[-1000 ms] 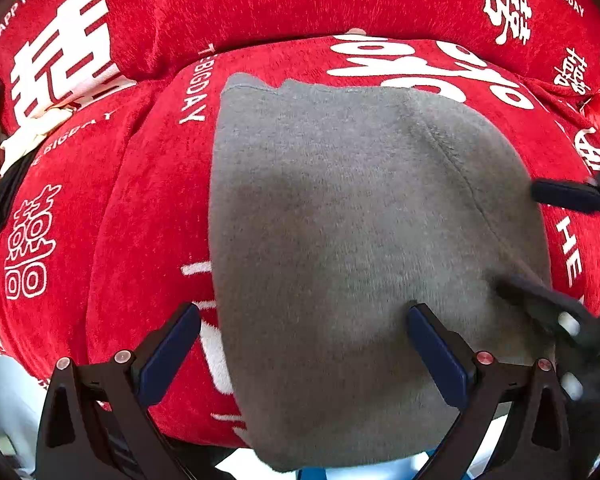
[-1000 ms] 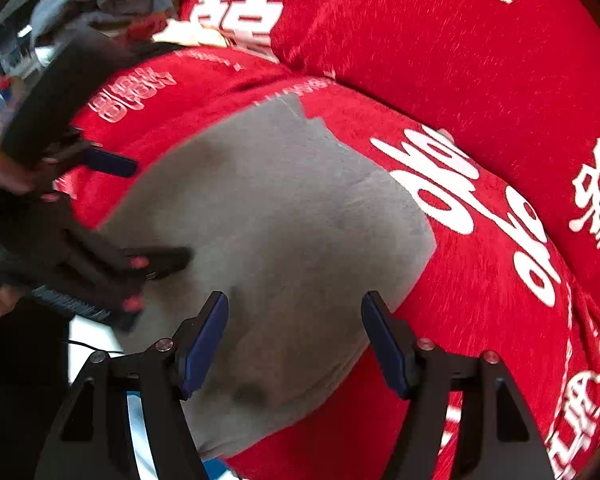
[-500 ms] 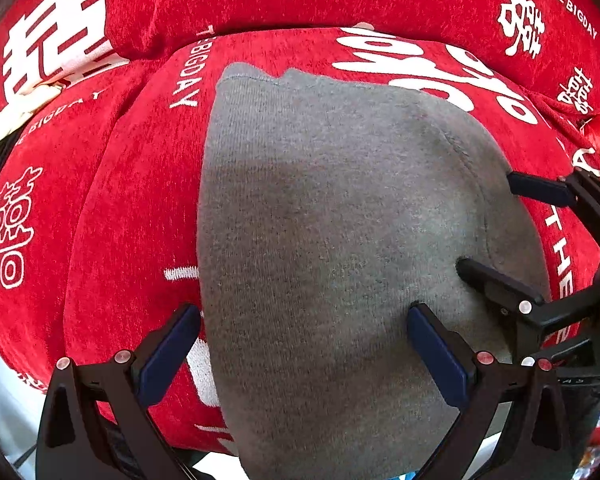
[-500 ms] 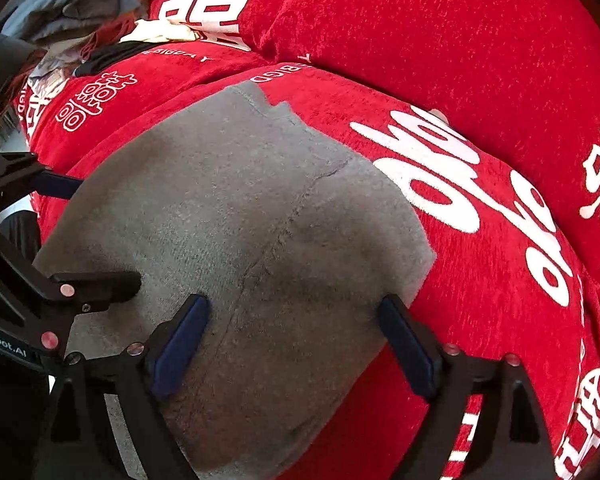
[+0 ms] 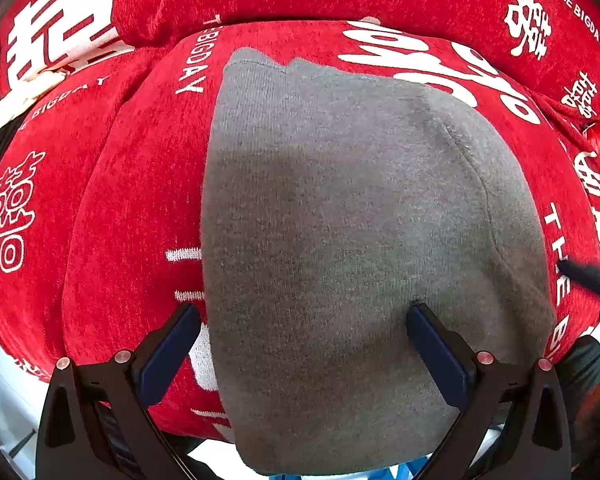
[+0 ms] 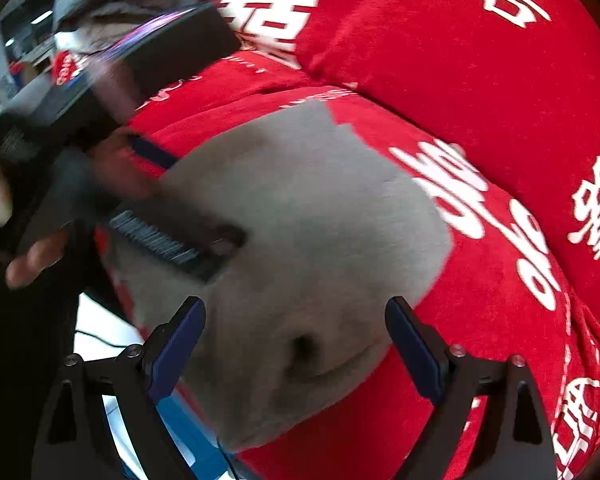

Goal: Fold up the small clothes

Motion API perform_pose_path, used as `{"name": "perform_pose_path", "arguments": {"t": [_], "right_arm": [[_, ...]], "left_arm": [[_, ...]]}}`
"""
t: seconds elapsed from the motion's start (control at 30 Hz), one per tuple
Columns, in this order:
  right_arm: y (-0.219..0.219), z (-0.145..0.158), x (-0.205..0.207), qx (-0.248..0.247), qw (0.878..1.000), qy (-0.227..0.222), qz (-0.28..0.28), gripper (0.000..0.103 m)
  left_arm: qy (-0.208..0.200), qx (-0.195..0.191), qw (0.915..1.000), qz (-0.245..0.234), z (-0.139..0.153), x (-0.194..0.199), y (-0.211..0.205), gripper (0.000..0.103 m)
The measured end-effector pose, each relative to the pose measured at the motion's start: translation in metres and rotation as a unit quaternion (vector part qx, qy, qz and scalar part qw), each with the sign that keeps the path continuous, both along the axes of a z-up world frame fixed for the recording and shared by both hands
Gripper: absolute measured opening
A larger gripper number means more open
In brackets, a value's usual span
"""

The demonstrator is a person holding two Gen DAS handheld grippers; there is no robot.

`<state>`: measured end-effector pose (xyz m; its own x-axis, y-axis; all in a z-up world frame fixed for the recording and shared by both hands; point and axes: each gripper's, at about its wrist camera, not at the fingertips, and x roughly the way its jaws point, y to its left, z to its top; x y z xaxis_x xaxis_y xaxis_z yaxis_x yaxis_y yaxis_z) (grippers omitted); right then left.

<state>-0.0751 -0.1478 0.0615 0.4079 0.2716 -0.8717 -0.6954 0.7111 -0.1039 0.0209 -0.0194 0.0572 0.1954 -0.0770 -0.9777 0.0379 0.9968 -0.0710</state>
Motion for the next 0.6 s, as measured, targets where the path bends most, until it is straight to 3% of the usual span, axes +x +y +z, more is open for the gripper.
{"name": "perform_pose_path", "arguments": {"t": [0.13,0.2,0.3,0.43,0.6], "right_arm": [[0.008,-0.028,-0.012,-0.009,1.0,0.02,-0.001,0.092],[0.012,-0.034,-0.025,-0.03,0.999,-0.014,0.009,0.093],[0.014,-0.03,-0.032,-0.055,0.998,-0.02,0.013,0.093],[0.01,-0.009,-0.03,-0.015,1.0,-0.022,0.0,0.093],[0.013,-0.027,-0.023,-0.012,1.0,0.015,-0.02,0.093]], "left_arm": [[0.002,0.0,1.0,-0.002,0.0,-0.001,-0.001,0.103],[0.002,-0.001,1.0,-0.001,0.0,-0.001,0.0,0.103],[-0.001,0.0,1.0,0.0,0.0,-0.002,-0.001,0.103],[-0.004,-0.001,1.0,0.003,-0.001,-0.001,-0.003,0.103],[-0.009,-0.004,0.9999,0.004,0.001,-0.001,-0.002,0.103]]}}
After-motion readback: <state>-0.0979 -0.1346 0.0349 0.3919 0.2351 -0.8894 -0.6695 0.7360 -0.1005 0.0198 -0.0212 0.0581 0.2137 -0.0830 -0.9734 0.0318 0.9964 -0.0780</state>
